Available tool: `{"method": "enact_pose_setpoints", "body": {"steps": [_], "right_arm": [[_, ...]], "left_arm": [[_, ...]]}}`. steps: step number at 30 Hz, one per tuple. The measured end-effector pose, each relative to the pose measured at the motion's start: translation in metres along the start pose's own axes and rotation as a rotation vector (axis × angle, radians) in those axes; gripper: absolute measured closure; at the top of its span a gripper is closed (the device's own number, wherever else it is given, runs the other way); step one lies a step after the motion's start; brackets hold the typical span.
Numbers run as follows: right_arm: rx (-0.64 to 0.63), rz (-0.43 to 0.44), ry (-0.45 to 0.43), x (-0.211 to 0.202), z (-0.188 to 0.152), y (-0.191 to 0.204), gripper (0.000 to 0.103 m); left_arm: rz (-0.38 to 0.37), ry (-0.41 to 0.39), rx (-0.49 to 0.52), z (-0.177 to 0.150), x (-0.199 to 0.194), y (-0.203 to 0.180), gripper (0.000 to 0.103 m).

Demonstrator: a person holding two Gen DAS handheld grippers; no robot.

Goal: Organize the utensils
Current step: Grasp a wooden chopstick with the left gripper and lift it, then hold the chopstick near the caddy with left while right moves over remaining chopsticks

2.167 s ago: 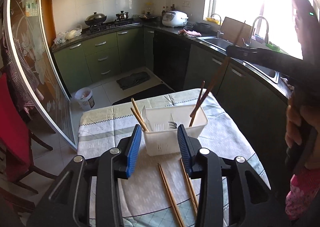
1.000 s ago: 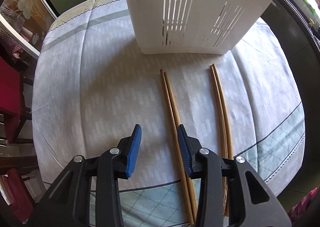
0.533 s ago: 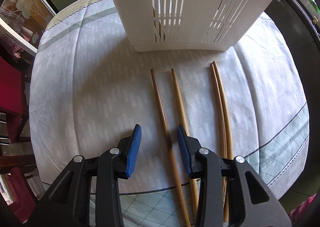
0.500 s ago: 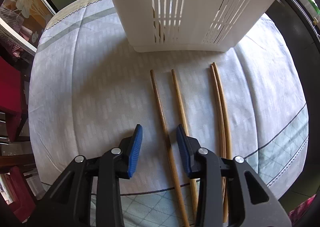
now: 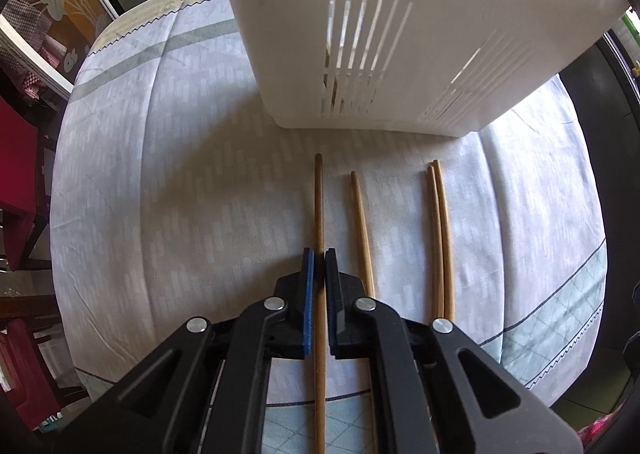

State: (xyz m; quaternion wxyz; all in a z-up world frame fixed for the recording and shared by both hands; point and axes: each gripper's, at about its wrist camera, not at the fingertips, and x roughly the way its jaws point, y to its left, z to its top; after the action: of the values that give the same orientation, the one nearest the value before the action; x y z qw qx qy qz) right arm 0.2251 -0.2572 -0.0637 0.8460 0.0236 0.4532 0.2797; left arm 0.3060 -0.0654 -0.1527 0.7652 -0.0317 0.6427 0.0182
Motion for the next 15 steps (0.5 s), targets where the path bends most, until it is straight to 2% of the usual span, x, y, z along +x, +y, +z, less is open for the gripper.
{"method": "enact_pose_setpoints", "body": {"steps": [6,8,15], "right_arm": [[0.001,-0.013,0.056,0.018,0.0,-0.002,0.068],[0.007,-0.008,0.085,0.029,-0.001,-0.002,0.065],[0.006,-0.043,0.137,0.064,0.001,0.002,0.065]], "left_arm": [[-0.017,-0.104,0.005,0.004,-0.034,0.016,0.098],[-0.022,-0.158,0.012,0.001,-0.052,0.02,0.098],[-0.051,-0.35,0.015,-0.019,-0.113,0.038,0.098]]}}
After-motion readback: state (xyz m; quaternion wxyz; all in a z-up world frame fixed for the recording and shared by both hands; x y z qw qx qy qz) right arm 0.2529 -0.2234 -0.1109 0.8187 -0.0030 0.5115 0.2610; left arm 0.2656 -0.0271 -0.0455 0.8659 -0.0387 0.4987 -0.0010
